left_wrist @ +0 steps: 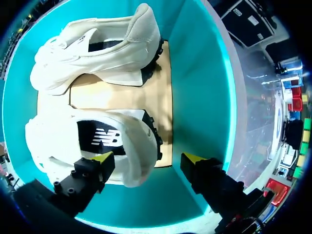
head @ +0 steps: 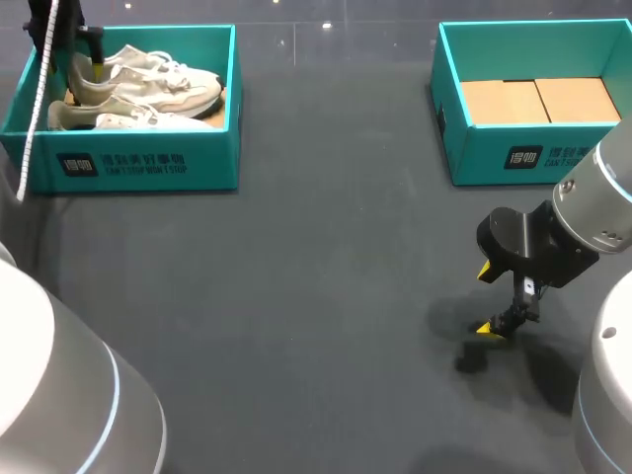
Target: Take the shoe out of the shoebox, open the shoe tongue, remove and reinsert the insole, then place the shoe into the shoebox
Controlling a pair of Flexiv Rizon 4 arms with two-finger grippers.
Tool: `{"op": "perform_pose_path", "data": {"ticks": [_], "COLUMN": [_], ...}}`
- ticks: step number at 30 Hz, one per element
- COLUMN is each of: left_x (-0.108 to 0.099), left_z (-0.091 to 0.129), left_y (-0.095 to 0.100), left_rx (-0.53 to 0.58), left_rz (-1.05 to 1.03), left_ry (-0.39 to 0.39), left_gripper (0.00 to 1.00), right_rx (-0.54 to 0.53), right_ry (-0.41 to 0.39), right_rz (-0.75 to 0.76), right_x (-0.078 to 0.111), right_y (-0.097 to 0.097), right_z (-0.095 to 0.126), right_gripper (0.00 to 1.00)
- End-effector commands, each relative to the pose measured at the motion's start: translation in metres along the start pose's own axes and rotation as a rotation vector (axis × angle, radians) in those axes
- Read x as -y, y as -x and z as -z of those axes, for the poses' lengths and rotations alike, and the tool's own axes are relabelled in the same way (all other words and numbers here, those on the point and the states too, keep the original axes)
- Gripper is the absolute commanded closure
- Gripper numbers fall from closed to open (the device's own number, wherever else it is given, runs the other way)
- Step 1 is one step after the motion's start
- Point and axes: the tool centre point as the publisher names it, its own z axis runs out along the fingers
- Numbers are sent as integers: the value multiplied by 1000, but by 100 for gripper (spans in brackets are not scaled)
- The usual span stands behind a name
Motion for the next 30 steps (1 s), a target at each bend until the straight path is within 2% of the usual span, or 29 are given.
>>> {"op": "perform_pose_path", "data": {"ticks": [1, 9, 15, 19, 30], "left_x": [17, 37, 67, 88, 142], "left_z": [25, 65, 89, 99, 105], "left_y": [-1, -2, -1, -2, -3], "left_rx": [9, 46, 50, 41, 40], "left_rz": [-9, -10, -26, -17, 5], "left_ry": [33, 51, 55, 48, 11], "left_gripper": [11, 14, 7, 0, 0], "right_rx": [2, 2, 2, 2, 2], "right_ry": [1, 1, 1, 1, 1], "right_rz": [1, 1, 1, 1, 1], "right_x": [1, 1, 1, 1, 1], "right_y": [-1, -1, -1, -1, -1], "right_z": [0, 0, 0, 0, 0], "right_gripper": [0, 0, 0, 0, 0]}}
